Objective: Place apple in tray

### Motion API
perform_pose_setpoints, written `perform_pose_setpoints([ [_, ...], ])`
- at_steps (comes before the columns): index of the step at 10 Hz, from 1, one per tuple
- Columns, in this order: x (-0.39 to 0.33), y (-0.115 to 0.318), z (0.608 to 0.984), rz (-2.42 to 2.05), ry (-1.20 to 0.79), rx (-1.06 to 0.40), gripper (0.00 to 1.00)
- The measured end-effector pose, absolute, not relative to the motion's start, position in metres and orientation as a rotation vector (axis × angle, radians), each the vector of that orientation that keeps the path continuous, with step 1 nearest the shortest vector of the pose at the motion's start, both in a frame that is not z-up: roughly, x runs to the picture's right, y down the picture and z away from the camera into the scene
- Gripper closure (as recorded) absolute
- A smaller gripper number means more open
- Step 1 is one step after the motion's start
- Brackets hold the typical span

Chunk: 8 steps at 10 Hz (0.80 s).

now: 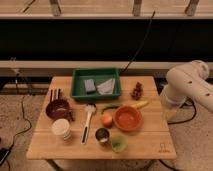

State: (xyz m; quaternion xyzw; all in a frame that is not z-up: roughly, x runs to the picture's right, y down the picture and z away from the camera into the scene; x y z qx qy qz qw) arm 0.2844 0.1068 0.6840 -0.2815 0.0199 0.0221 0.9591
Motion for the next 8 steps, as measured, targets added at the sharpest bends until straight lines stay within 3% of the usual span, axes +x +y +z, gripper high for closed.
perform_pose_setpoints([
  [8,0.271,0.097,0.688,-0.009,-0.006,-0.563,0.35],
])
